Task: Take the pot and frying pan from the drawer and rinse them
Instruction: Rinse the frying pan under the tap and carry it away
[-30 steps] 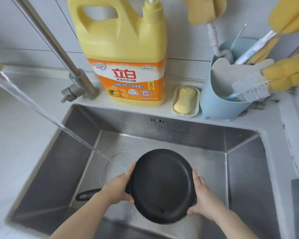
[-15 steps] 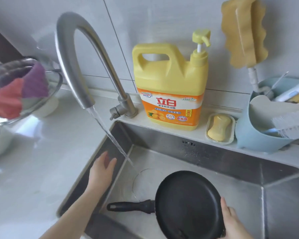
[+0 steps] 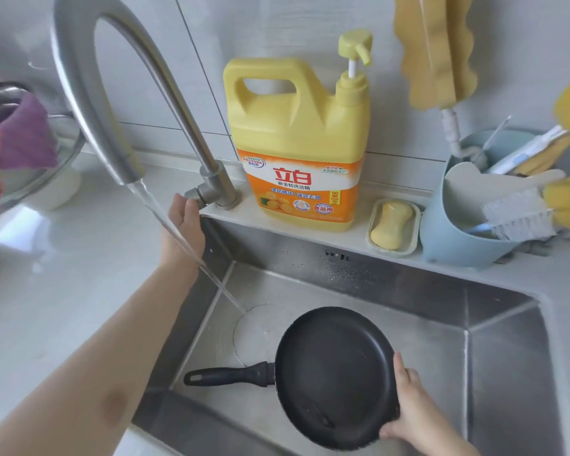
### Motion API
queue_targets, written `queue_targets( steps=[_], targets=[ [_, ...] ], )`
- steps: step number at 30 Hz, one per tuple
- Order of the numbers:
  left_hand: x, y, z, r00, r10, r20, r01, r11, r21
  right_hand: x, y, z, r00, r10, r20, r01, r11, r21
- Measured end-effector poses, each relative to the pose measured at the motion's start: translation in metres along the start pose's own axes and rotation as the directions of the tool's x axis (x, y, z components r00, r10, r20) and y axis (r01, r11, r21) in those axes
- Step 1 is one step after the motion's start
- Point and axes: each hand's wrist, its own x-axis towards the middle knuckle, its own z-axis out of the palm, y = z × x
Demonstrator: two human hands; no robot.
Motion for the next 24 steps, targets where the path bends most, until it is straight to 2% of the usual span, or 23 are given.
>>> queue_targets(
  steps=[3, 5, 6, 8, 10, 11, 13, 14, 15, 16, 19, 24],
  targets=[
    [0.001, 0.001, -0.003, 0.998, -0.067, 0.012, 0.068, 0.990, -0.120, -0.002, -0.002, -0.001, 1.000, -0.005, -0.012, 0.005, 1.000, 0.021],
    [-0.004, 0.000, -0.008, 0.990, -0.139, 0.021, 0.139, 0.950, -0.279, -0.003, -0.004, -0.001, 1.000, -0.008, -0.013, 0.008, 1.000, 0.031],
    [-0.012, -0.003, -0.009, 0.986, -0.163, 0.030, 0.164, 0.945, -0.284, -0.003, -0.004, -0.002, 1.000, -0.008, -0.015, 0.008, 0.999, 0.038],
    [-0.037, -0.023, -0.004, 0.985, -0.161, 0.068, 0.164, 0.986, -0.040, -0.004, -0.004, -0.002, 1.000, -0.012, -0.028, 0.014, 0.999, 0.053],
    [-0.072, -0.059, 0.008, 0.956, -0.162, 0.244, 0.083, 0.949, 0.306, -0.005, -0.003, -0.002, 0.999, -0.017, -0.031, 0.019, 0.998, 0.059],
    [-0.089, -0.080, 0.015, 0.891, -0.234, 0.389, 0.037, 0.891, 0.452, -0.006, -0.002, -0.001, 0.999, -0.020, -0.030, 0.021, 0.998, 0.062],
    [-0.119, -0.119, 0.028, 0.649, -0.461, 0.606, -0.093, 0.741, 0.664, -0.007, 0.000, 0.000, 1.000, -0.021, -0.024, 0.022, 0.997, 0.077],
    [-0.130, -0.133, 0.033, 0.539, -0.539, 0.647, -0.177, 0.679, 0.713, -0.007, 0.001, 0.000, 1.000, -0.021, -0.021, 0.023, 0.996, 0.089],
    [-0.139, -0.142, 0.038, 0.478, -0.576, 0.663, -0.249, 0.635, 0.731, -0.007, 0.003, 0.001, 1.000, -0.022, -0.018, 0.024, 0.995, 0.100],
    [-0.144, -0.149, 0.043, 0.458, -0.586, 0.668, -0.304, 0.603, 0.737, -0.008, 0.003, 0.001, 1.000, -0.023, -0.017, 0.025, 0.993, 0.113],
    [-0.152, -0.159, 0.051, 0.473, -0.566, 0.675, -0.410, 0.537, 0.737, -0.007, 0.004, 0.003, 1.000, -0.025, -0.007, 0.025, 0.987, 0.159],
    [-0.157, -0.176, 0.051, 0.466, -0.540, 0.701, -0.412, 0.569, 0.712, -0.003, 0.005, 0.009, 1.000, -0.008, 0.025, 0.001, 0.966, 0.257]
  ],
)
